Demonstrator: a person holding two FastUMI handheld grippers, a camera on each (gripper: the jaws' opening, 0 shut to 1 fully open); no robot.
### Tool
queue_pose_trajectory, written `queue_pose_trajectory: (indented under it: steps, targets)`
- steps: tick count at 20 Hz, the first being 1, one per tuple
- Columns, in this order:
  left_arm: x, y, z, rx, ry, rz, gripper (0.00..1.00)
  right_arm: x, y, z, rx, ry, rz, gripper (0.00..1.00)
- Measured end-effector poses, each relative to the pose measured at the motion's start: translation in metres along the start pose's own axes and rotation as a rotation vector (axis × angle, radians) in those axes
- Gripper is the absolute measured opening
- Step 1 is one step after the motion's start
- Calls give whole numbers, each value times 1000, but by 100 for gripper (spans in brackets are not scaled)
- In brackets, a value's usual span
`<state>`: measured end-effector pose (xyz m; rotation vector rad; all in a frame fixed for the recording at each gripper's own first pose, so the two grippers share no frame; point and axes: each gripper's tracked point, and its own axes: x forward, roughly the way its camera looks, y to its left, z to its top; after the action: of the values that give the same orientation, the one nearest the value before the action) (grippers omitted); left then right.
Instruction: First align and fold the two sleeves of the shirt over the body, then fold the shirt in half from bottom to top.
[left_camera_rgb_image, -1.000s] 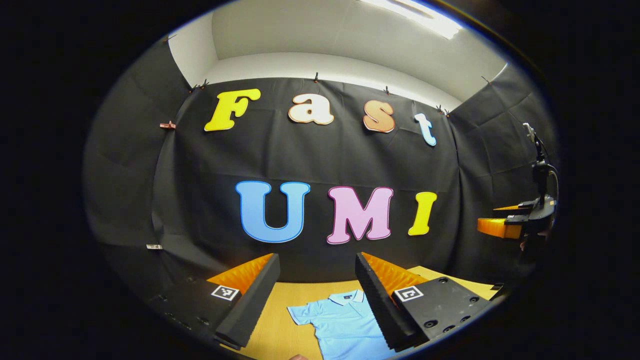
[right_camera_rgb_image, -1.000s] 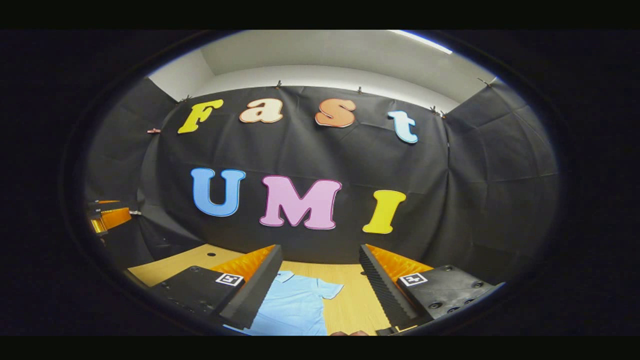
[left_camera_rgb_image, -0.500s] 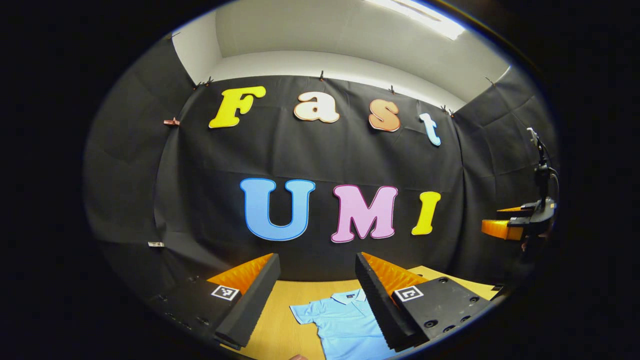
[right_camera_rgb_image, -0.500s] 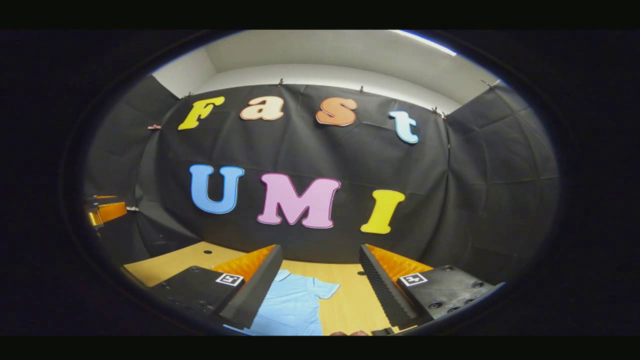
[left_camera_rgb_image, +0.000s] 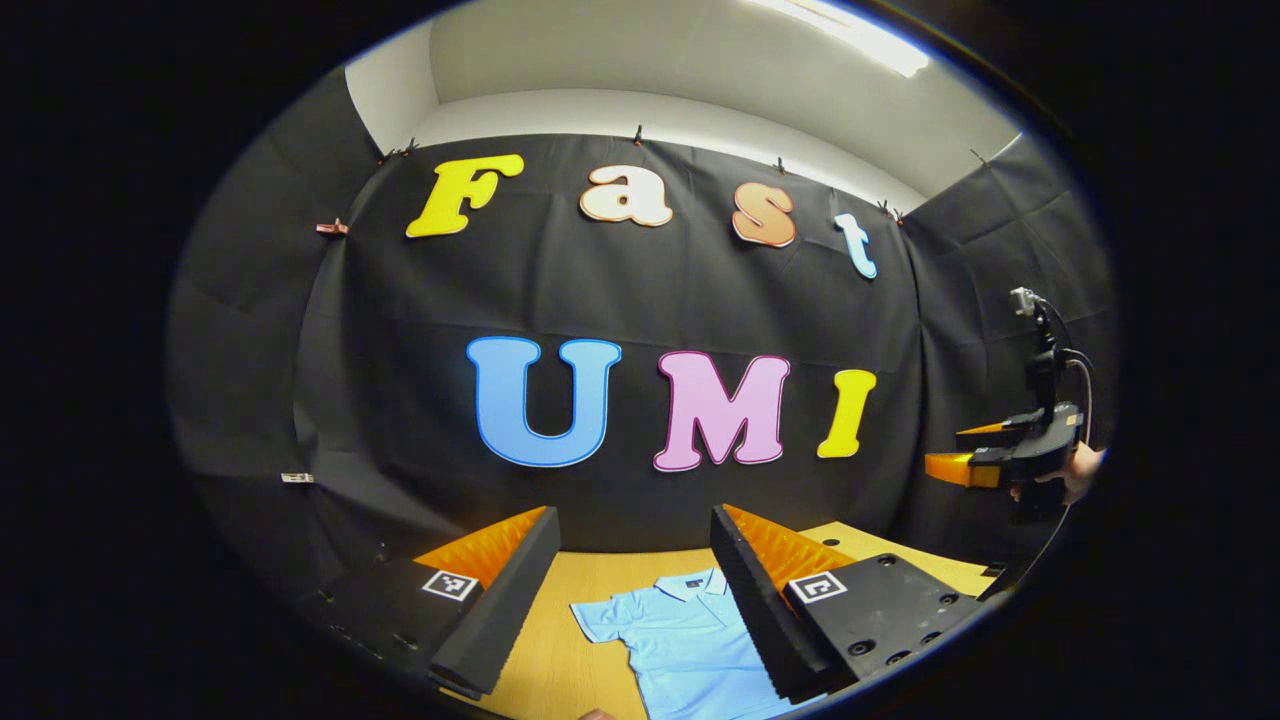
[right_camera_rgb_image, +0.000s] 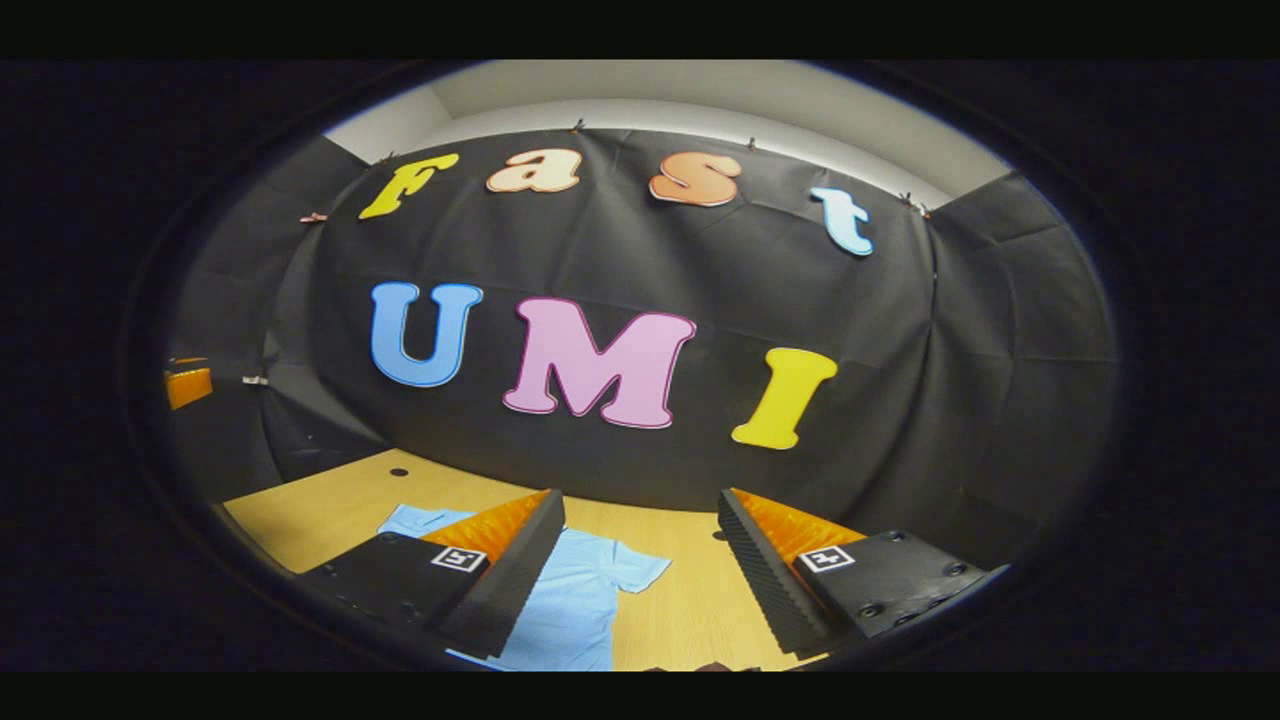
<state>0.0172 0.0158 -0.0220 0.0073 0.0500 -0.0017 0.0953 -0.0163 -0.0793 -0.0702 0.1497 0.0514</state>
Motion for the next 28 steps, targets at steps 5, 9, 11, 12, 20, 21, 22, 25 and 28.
queue_pose_trajectory:
  steps: [5, 9, 11, 12, 20, 21, 22, 25, 28]
  targets:
    - [34, -3, -16, 6, 41, 32, 97, 114, -19, -92, -30, 151, 45, 97]
    - [74, -4, -35, 55, 87, 88, 97, 197, -22, -160, 45, 250, 89, 97]
    - [99, -8, -49, 69, 122, 130, 97, 233, -27, -199, 70, 314, 103, 97]
    - [113, -8, -54, 78, 144, 164, 97, 247, -26, -221, 95, 355, 115, 97]
    - [179, -13, -67, 78, 168, 273, 99, 285, -30, -373, 188, 718, 142, 97]
    - [183, -16, -73, 76, 176, 260, 99, 289, -23, -382, 219, 740, 142, 97]
    - [186, -18, -74, 77, 186, 242, 99, 292, -19, -394, 238, 767, 125, 97]
    - [186, -10, -77, 102, 213, 229, 99, 287, -28, -411, 236, 830, 59, 92]
    - [177, -1, -75, 99, 213, 215, 98, 287, -34, -416, 240, 842, 42, 47]
